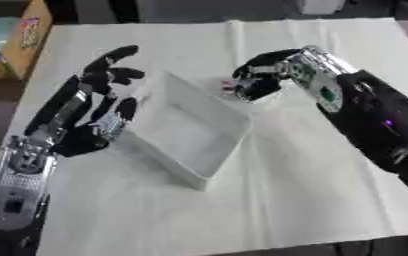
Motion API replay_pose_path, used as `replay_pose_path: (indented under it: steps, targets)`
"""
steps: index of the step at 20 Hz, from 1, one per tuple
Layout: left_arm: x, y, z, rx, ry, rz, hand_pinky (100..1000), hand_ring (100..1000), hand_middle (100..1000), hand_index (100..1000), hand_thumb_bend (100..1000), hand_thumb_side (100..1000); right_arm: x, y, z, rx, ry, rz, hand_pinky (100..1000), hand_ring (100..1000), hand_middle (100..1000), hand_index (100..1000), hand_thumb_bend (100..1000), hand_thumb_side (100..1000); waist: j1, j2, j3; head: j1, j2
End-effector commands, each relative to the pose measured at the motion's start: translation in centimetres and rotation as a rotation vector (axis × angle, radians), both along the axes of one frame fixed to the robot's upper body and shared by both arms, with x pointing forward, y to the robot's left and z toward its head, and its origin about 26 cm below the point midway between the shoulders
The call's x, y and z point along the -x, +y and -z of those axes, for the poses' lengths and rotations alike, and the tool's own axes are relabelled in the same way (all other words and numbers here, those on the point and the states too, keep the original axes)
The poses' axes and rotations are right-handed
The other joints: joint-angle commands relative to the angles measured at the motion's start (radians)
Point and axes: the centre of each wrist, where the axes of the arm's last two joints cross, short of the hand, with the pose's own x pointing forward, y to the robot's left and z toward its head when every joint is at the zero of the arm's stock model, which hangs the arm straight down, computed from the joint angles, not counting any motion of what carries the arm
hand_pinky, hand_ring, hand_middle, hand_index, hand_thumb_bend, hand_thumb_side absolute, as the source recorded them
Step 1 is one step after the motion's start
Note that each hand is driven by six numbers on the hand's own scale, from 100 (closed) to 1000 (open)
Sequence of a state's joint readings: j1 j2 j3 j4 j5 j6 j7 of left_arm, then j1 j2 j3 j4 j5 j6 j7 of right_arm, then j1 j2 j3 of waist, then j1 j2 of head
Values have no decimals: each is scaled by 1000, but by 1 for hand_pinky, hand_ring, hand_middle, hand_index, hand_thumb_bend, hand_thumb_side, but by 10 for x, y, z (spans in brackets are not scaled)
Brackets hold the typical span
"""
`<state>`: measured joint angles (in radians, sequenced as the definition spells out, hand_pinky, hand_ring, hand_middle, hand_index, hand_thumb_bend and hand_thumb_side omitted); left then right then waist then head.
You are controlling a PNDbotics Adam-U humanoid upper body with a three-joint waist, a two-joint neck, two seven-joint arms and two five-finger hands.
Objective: Pick up objects on the table and place them in the box.
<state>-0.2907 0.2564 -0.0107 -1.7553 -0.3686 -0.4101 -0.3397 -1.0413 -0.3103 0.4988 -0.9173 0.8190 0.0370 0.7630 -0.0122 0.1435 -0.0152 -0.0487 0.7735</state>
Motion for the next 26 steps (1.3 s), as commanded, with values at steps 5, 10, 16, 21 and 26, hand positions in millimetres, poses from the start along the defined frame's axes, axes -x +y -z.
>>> replay_pose_path:
  steps: [5,10,16,21,26]
  targets:
    - [0,1,-11,-27,-39,8,765,100,982,839,100,776,-8,-14,20,19,28,72,766,852,878,991,100,745,7,6,7,4,-4]
    - [0,0,-12,-29,-43,11,766,100,982,839,100,775,-13,-25,31,25,-22,147,407,667,786,940,125,537,13,15,11,-6,-4]
    - [0,1,-11,-33,-43,7,767,100,984,839,100,777,-15,-31,32,-46,-204,223,100,275,423,616,100,211,19,22,7,-11,-4]
    - [0,2,-10,-35,-41,7,768,100,985,840,100,776,-14,-33,38,-173,-370,233,100,100,134,273,100,100,21,23,6,-12,-4]
    - [0,2,-10,-37,-40,7,768,100,986,840,100,775,-15,-41,50,-252,-405,220,100,100,111,255,100,100,23,27,7,-10,-4]
